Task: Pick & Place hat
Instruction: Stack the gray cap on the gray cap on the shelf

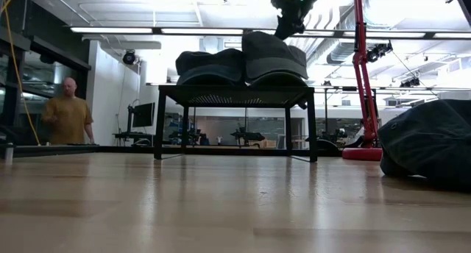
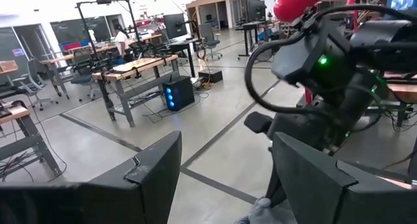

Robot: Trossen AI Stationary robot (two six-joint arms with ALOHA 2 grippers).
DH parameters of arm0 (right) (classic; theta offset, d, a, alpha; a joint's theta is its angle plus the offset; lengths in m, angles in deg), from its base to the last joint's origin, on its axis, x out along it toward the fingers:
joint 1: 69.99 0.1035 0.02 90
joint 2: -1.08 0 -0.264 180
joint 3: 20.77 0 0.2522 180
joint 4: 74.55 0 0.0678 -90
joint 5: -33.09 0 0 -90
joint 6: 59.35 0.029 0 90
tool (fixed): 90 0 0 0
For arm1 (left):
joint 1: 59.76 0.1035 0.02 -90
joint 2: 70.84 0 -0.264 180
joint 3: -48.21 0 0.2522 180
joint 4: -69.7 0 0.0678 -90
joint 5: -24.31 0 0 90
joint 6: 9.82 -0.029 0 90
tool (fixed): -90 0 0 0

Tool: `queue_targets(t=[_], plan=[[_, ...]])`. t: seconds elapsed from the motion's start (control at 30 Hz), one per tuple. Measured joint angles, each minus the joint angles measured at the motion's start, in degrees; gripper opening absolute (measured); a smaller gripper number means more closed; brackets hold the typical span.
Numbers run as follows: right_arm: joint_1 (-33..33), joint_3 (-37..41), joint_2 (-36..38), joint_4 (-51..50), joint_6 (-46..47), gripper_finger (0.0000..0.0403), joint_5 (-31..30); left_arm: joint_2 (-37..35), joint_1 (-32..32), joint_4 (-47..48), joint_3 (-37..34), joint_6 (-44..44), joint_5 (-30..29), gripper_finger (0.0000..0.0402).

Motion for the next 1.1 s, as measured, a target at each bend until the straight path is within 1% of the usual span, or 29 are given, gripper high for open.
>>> queue_targets(t=[0.43,0.73,0.87,1.1], plan=[[-0.9,0.0,-3.2,0.7,0.0,0.0000,0.7,0.0,0.0,0.1,0.0,0.1,0.2,0.0236],[-0.8,0.0,-2.5,1.0,0.2,0.0006,1.8,0.0,0.0,0.2,0.0,0.3,0.4,0.0236],[-0.8,0.0,-1.1,1.4,0.5,0.0040,3.4,0.0,0.0,0.2,0.0,0.4,1.4,0.0236],[-0.8,0.0,0.4,1.6,1.7,0.0142,4.2,0.0,0.0,0.4,0.0,0.4,1.6,0.0236]])
